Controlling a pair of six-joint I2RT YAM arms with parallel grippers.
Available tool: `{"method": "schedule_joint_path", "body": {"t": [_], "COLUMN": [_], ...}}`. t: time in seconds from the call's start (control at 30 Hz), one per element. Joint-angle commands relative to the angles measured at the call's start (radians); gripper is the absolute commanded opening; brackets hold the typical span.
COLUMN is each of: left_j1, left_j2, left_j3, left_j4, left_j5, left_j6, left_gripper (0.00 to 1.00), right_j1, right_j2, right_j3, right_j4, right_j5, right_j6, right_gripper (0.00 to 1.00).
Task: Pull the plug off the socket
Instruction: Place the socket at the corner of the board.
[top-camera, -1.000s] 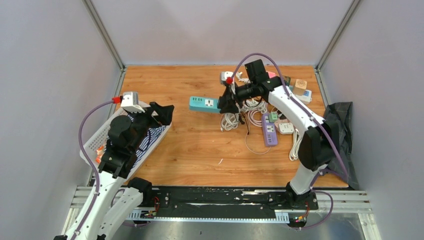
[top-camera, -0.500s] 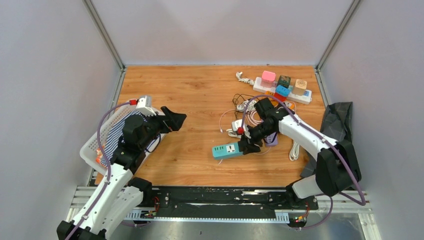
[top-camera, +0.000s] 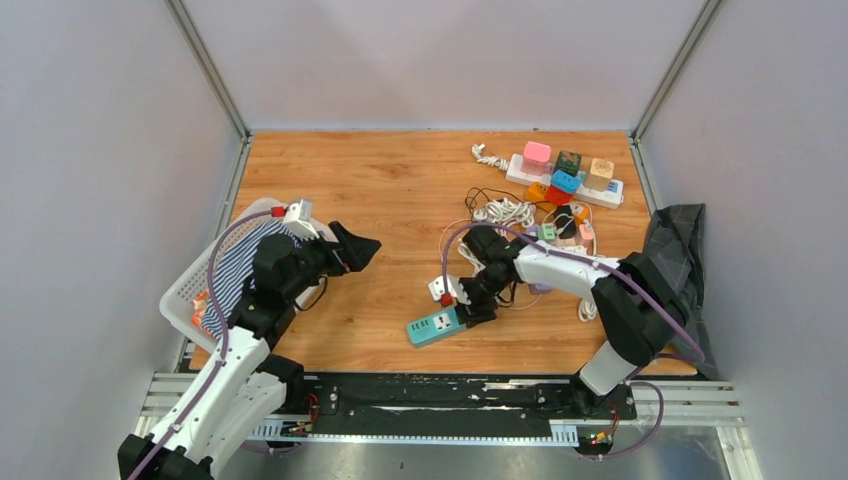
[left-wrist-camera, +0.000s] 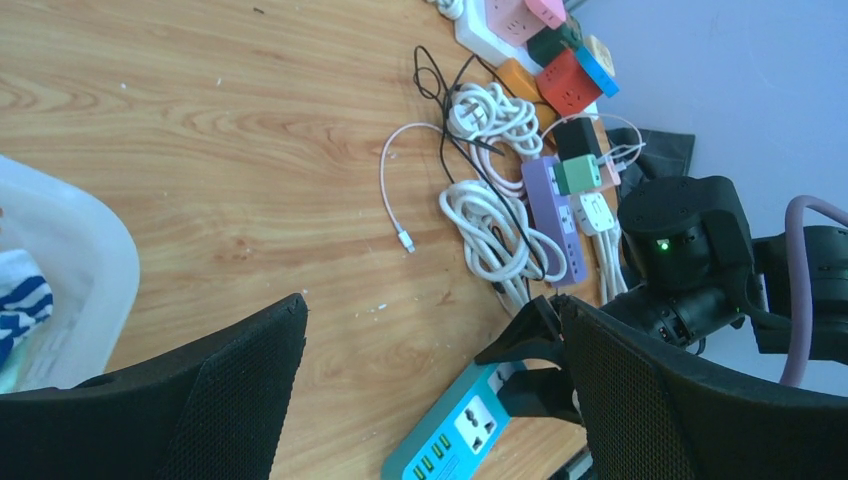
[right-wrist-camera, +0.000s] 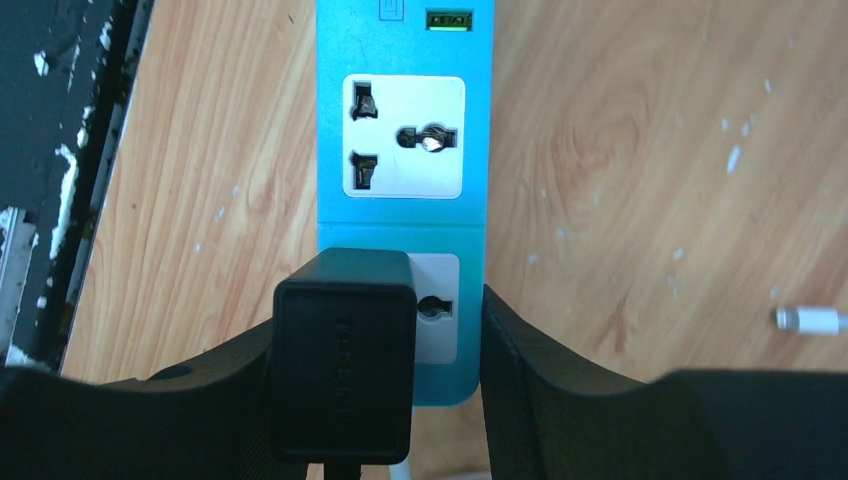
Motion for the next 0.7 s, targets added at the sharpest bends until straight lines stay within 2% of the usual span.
{"method": "schedule_joint_path", "body": {"t": [0.0, 0.07, 0.17, 0.27, 0.43, 0.57, 0.67], "left_j1": [0.005, 0.005, 0.005, -0.004, -0.076, -0.157, -0.234], "left_j2": [-0.046, -0.065, -0.068, -0.042, 0.069, 0.158, 0.180], "left_j3": [-0.040, -0.055, -0.061, -0.055, -0.007, 0.058, 0.085], "left_j4": [0.011, 0.012, 0.013, 0.021, 0.028, 0.027, 0.018], "left_j5": [0.036, 0.041, 0.063, 0.093, 0.117, 0.120, 0.094], "left_j6": [-0.020, -0.016, 0.000, 0.035, 0.141, 0.201, 0.263], "left_gripper": [0.98, 0.98, 0.98, 0.98, 0.99, 0.99, 0.99], "right_j1": [0.076, 0.080, 0.062, -0.007, -0.108, -0.199, -0.282], "right_j2": [0.014, 0.002, -0.034, -0.058, -0.050, -0.027, -0.013], "right_j3": [-0.004, -0.001, 0.065, 0.203, 0.462, 0.639, 0.744], "right_j4": [0.040, 0.012, -0.063, -0.250, -0.647, -0.848, -0.934], "right_j5": [0.032, 0.035, 0.091, 0.024, -0.066, -0.144, -0.177], "right_j6": [0.044, 0.050, 0.083, 0.038, -0.147, -0.171, -0.104], "right_gripper": [0.45, 0.64, 0.82, 0.87, 0.90, 0.90, 0.90]}}
